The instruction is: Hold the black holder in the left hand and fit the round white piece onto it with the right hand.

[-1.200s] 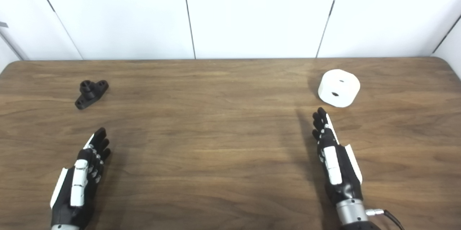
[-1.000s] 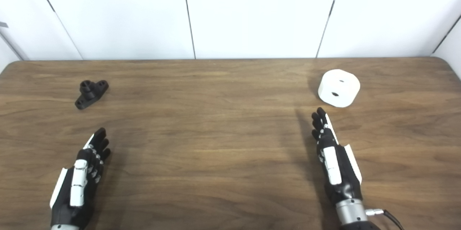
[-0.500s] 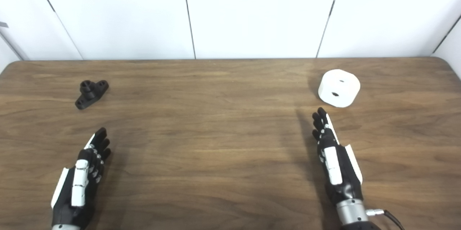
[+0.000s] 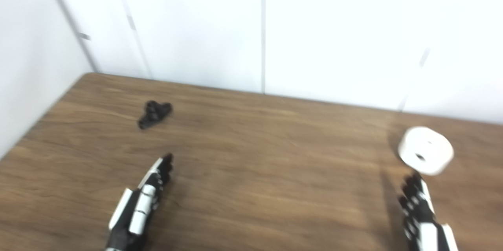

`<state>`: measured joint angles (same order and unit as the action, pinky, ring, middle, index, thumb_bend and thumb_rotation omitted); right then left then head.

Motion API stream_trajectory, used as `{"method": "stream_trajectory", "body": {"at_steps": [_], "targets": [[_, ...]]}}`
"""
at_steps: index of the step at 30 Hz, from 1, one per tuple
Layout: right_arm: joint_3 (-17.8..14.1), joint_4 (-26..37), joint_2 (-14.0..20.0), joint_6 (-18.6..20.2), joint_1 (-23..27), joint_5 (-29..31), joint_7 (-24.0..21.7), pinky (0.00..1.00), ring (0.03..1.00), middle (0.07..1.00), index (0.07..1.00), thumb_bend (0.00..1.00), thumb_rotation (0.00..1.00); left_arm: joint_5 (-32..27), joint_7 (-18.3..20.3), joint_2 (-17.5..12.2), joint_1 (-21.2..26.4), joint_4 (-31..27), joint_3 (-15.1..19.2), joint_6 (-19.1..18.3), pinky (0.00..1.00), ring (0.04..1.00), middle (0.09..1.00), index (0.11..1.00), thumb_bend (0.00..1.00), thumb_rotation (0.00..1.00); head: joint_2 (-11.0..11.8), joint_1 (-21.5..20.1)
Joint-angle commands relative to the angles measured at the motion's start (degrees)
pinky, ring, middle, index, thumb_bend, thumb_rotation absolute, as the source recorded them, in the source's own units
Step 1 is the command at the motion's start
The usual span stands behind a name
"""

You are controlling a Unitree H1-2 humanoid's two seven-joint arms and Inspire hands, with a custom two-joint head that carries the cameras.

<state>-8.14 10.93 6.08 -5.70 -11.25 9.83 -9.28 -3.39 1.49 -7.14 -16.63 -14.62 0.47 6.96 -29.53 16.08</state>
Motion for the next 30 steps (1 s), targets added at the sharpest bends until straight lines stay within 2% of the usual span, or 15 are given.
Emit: {"method": "stream_trajectory", "body": {"at_steps": [1,8,11,17,20,23,26,28,30], "targets": [[-0.2,-2.6,1.8,-1.5,-4.1,1.4,-1.1,1.0,1.0,1.0,1.0,0.64,1.0,1.1,-0.5,3.0,0.1,0.9,-1.0,1.0,1.0,0.998,0.992,0.956,0.44,0.97,0.5,0.9],[-0.7,-5.0,2.7,-2.7,-3.1,2.7,-3.1,1.0,1.0,1.0,1.0,0.67,1.0,2.6,-2.3,4.1,0.4,2.5,-2.2,1.8,1.0,0.985,0.972,0.94,0.47,0.91,2.2,3.5],[-1.1,-5.3,2.8,-2.5,-2.9,2.8,-3.1,1.0,1.0,1.0,1.0,0.69,1.0,3.9,-2.7,4.3,0.4,2.4,-2.8,1.4,1.0,0.994,0.98,0.946,0.46,0.93,2.2,3.8],[-1.6,-4.7,2.2,-1.9,-3.3,2.2,-1.8,1.0,1.0,1.0,1.0,0.63,1.0,4.8,-3.0,4.2,0.0,1.9,-3.6,1.3,1.0,1.0,0.997,0.97,0.43,0.96,2.0,2.8],[-1.6,-4.5,2.1,-1.9,-3.5,2.1,-1.8,1.0,1.0,1.0,1.0,0.63,1.0,4.8,-3.2,3.9,-0.2,1.6,-3.8,1.0,1.0,1.0,1.0,0.976,0.47,0.91,1.8,2.2],[-1.5,-4.1,2.1,-1.6,-3.7,2.1,-1.9,1.0,1.0,1.0,1.0,0.63,1.0,4.1,-3.4,3.9,-0.4,1.1,-3.7,0.6,1.0,1.0,1.0,0.983,0.46,0.84,1.7,1.8],[-1.7,-4.2,2.1,-1.9,-3.6,2.1,-1.8,1.0,1.0,1.0,1.0,0.62,1.0,4.4,-4.4,3.8,0.0,-1.7,-2.6,-2.3,1.0,1.0,1.0,0.981,0.44,0.75,1.5,1.3],[-1.8,-4.5,2.3,-2.0,-3.5,2.2,-1.9,1.0,1.0,1.0,1.0,0.62,1.0,5.5,-5.1,3.4,0.3,-3.5,-2.2,-4.1,1.0,1.0,0.996,0.972,0.45,0.73,1.5,1.3],[-1.5,-5.1,2.9,-2.9,-3.4,2.4,-2.8,1.0,1.0,1.0,1.0,0.62,1.0,7.0,-5.9,2.3,1.2,-6.2,-1.0,-6.8,1.0,1.0,0.998,0.966,0.52,0.71,1.5,1.3]]}}
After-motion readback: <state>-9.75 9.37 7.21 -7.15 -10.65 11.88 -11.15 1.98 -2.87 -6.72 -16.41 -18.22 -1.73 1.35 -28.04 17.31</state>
